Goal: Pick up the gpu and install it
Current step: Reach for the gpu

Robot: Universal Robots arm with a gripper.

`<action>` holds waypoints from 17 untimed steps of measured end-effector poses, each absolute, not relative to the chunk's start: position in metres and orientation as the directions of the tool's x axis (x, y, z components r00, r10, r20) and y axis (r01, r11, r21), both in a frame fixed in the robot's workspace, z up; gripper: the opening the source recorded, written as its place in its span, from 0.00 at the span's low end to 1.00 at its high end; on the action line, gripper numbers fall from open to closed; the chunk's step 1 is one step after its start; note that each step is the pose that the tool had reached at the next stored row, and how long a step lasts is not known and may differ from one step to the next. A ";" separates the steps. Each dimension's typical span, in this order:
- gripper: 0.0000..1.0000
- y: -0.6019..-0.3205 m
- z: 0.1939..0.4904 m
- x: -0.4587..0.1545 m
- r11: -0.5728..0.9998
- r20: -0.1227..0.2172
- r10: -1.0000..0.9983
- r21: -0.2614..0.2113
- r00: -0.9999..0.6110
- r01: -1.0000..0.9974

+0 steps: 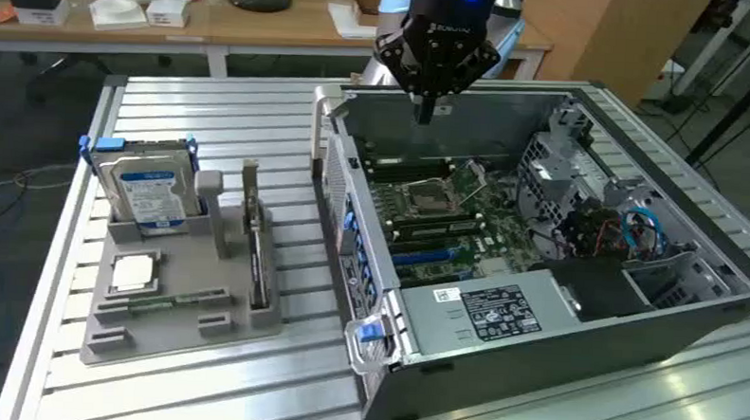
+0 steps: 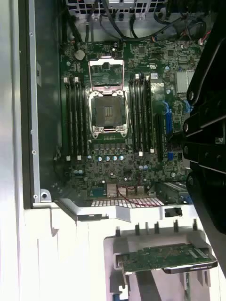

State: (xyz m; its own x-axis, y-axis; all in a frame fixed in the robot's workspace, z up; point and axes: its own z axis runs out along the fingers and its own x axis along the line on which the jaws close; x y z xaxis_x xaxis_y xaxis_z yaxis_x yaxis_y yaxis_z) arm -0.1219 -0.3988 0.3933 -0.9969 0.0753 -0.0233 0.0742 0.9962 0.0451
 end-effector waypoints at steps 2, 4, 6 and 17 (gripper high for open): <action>0.11 -0.399 0.393 -0.122 0.996 -0.023 0.075 0.045 -0.997 0.074; 0.11 -0.399 0.393 -0.122 0.996 -0.023 0.075 0.045 -0.997 0.074; 0.11 -0.399 0.393 -0.122 0.996 -0.023 0.075 0.045 -0.997 0.074; 0.11 -0.399 0.393 -0.133 0.996 -0.023 0.075 0.045 -0.997 0.074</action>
State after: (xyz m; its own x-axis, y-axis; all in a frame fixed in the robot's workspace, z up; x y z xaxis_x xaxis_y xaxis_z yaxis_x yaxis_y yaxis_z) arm -0.1334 -0.3988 0.3932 -0.9969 0.0754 -0.0233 0.0743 0.9962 0.0450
